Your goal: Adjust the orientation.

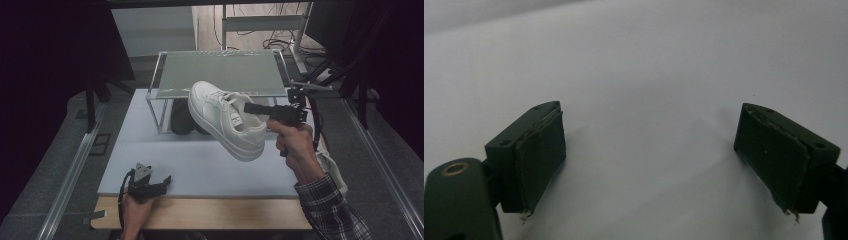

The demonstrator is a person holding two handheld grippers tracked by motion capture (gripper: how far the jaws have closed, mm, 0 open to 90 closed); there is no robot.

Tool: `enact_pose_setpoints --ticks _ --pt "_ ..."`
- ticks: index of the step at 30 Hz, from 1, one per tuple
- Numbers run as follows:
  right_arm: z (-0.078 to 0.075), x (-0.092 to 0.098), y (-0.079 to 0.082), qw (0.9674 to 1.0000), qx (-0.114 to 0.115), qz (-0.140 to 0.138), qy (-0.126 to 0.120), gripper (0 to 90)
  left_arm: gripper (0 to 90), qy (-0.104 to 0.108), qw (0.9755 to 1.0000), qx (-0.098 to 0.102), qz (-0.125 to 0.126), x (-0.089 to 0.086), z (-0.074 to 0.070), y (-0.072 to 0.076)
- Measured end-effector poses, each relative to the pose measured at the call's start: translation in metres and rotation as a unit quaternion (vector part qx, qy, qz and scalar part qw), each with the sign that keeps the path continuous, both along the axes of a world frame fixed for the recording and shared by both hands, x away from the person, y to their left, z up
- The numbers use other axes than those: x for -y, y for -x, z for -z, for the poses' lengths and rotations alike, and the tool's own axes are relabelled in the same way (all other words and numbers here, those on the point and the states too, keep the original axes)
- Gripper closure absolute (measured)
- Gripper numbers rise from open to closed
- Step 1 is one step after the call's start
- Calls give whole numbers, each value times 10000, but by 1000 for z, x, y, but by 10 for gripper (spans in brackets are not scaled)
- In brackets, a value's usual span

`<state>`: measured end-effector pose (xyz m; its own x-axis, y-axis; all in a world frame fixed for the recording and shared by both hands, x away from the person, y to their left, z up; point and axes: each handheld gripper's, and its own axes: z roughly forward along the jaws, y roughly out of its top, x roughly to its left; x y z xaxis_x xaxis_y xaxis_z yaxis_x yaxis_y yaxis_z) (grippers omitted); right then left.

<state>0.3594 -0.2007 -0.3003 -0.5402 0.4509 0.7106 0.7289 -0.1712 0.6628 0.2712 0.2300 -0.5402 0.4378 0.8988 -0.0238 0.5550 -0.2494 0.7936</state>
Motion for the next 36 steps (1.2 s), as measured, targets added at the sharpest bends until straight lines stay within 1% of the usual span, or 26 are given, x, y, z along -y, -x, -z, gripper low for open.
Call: enact_pose_setpoints --ticks 6,11,19,25,28,31,32,36 --pt "-5 -2 -18 9995 10 322 70 832 126 2 10000 -3 -1 0 0 0" --pt "-4 -3 -33 9983 4 574 128 831 126 3 10000 -3 0 0 0 0" --pt "0 -8 -54 9953 -32 928 261 830 126 7 10000 -8 0 0 0 0" --pt "3 -11 -70 9925 -56 1174 332 829 126 -2 10000 -11 2 0 0 0" --pt "4 -14 -77 9910 -34 1281 398 829 126 -1 10000 -11 2 0 0 0" --pt "5 -17 -84 9898 -87 1363 401 829 126 -1 10000 -11 2 0 0 0" --pt "5 -17 -86 9895 -82 1371 441 828 126 2 10000 -12 1 0 0 0" --pt "6 -23 -95 9879 -95 1486 426 828 126 1 10000 -10 2 0 0 0"
